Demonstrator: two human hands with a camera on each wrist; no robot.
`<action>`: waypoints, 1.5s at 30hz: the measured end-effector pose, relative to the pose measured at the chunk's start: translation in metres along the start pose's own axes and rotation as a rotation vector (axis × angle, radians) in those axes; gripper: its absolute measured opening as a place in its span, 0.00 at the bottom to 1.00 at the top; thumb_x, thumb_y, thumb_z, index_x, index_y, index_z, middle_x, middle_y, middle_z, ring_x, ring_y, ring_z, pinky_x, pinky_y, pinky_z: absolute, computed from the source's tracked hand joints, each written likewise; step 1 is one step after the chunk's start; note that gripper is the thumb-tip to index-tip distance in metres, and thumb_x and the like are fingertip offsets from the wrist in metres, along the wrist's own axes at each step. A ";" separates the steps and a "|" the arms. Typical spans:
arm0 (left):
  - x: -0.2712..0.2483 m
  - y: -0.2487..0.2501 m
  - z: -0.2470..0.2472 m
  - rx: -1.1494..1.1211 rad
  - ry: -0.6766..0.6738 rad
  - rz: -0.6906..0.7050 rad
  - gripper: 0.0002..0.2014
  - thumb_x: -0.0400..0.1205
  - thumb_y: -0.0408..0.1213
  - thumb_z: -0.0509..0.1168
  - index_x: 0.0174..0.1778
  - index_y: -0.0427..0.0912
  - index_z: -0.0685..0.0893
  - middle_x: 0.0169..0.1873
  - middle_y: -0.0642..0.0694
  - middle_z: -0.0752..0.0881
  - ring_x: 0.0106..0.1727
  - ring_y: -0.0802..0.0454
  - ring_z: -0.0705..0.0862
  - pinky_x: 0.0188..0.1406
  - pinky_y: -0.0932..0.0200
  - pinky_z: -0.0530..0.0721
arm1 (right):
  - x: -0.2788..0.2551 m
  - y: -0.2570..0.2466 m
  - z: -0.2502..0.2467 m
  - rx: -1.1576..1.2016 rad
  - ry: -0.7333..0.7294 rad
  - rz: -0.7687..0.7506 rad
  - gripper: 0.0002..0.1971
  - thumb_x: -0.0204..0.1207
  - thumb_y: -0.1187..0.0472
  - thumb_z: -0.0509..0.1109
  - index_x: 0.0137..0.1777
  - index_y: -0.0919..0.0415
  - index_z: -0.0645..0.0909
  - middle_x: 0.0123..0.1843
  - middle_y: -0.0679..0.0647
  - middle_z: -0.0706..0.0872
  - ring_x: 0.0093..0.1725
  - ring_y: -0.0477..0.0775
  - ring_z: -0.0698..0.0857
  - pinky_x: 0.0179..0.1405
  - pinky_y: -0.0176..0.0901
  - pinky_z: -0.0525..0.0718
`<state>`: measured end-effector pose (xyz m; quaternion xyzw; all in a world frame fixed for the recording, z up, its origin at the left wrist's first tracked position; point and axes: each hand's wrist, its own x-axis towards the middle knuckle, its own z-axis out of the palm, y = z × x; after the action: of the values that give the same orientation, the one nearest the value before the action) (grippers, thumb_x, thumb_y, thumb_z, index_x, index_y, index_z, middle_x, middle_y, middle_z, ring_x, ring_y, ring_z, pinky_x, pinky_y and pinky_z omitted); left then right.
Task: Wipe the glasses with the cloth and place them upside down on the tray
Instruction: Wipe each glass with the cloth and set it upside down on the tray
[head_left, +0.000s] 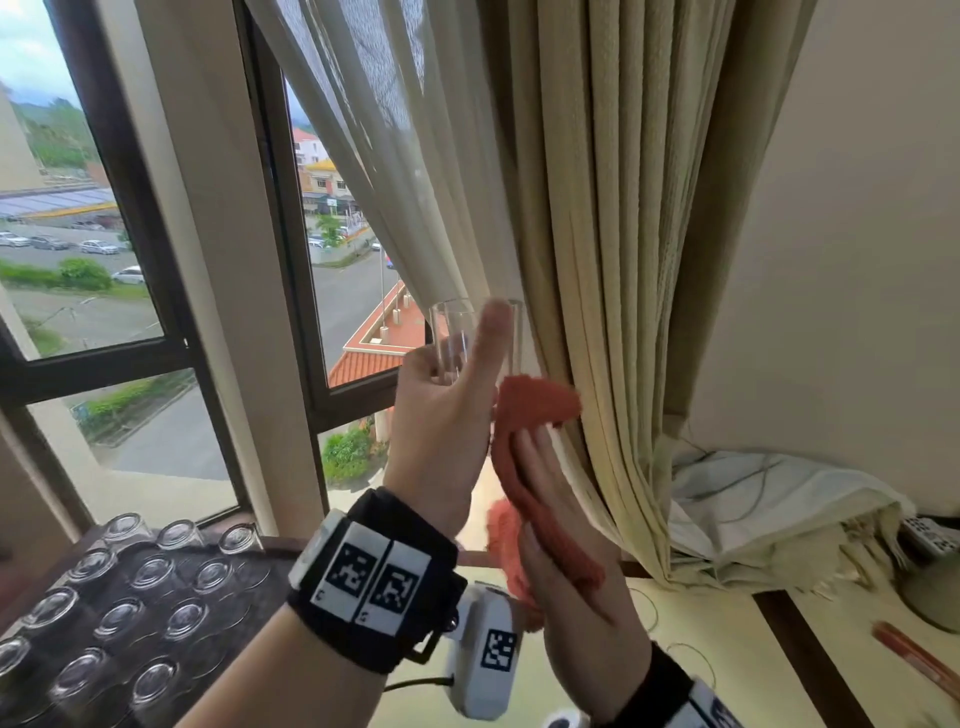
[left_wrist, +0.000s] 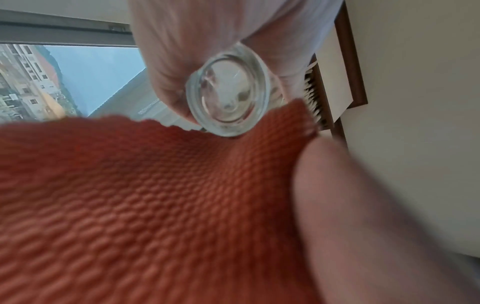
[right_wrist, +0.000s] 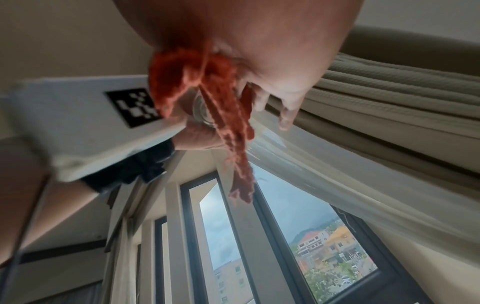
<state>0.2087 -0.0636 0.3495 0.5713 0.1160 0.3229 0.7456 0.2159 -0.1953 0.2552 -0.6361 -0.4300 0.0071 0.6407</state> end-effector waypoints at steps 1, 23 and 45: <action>0.003 -0.001 -0.002 0.013 0.024 -0.009 0.61 0.43 0.86 0.79 0.66 0.48 0.81 0.52 0.43 0.89 0.51 0.47 0.90 0.66 0.32 0.90 | -0.002 0.005 0.000 0.036 0.009 0.039 0.28 0.90 0.42 0.63 0.89 0.37 0.66 0.88 0.48 0.72 0.84 0.55 0.73 0.82 0.66 0.72; -0.003 -0.026 -0.006 -0.024 -0.097 -0.080 0.35 0.87 0.72 0.57 0.63 0.43 0.90 0.46 0.42 0.89 0.45 0.45 0.87 0.55 0.48 0.88 | 0.021 -0.012 0.001 0.142 0.161 0.058 0.25 0.92 0.58 0.58 0.88 0.43 0.67 0.76 0.33 0.84 0.77 0.66 0.80 0.72 0.75 0.81; -0.002 -0.025 0.002 -0.107 -0.054 -0.069 0.38 0.84 0.77 0.55 0.52 0.47 0.95 0.52 0.34 0.93 0.54 0.32 0.92 0.66 0.27 0.88 | 0.042 -0.015 -0.009 0.139 0.113 -0.003 0.24 0.87 0.47 0.65 0.83 0.37 0.75 0.55 0.32 0.82 0.49 0.29 0.74 0.53 0.31 0.71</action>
<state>0.2172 -0.0701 0.3266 0.5348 0.0980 0.2875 0.7885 0.2394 -0.1819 0.2923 -0.5888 -0.3925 0.0001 0.7065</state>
